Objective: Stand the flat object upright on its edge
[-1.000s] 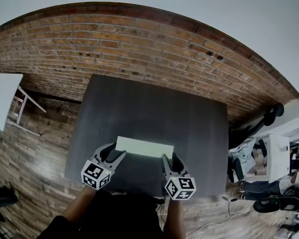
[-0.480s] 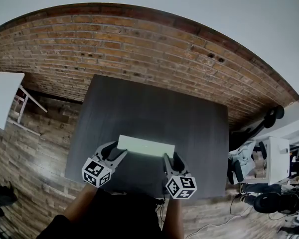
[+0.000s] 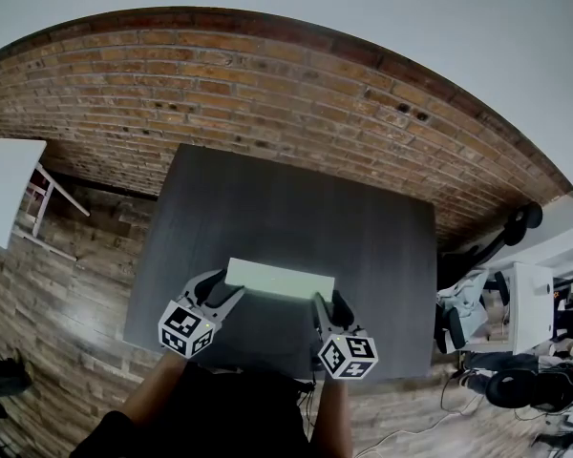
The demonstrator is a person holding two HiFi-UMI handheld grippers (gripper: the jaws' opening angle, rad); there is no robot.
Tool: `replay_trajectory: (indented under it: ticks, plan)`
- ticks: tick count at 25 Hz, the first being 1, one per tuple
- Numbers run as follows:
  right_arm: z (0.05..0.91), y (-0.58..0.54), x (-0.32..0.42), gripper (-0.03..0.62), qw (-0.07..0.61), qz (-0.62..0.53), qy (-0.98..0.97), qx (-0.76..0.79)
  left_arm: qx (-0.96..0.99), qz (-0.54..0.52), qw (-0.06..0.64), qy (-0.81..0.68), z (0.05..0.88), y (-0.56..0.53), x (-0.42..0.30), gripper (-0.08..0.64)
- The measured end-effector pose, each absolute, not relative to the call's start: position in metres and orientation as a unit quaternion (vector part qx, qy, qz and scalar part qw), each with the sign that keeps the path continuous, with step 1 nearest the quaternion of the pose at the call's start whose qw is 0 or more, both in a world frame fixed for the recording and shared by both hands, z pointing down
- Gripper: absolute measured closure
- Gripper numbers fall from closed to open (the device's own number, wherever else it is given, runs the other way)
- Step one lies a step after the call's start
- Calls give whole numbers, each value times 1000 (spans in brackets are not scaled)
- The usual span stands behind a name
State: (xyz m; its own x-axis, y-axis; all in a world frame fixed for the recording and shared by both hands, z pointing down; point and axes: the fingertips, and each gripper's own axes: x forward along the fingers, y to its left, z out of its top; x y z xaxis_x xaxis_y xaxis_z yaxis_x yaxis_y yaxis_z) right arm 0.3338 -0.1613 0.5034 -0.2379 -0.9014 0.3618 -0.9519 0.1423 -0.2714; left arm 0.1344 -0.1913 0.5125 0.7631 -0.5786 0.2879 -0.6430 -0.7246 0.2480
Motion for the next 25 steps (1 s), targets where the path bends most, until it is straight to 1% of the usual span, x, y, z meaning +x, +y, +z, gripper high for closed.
replay_trajectory:
  ticks: [13, 25]
  plan:
    - [494, -158, 336, 385, 41, 210, -749, 627, 924, 76, 163, -338, 502, -193, 128, 350]
    - [464, -142, 324, 391, 88, 127, -742, 652, 920, 62, 149, -357, 487, -186, 107, 350]
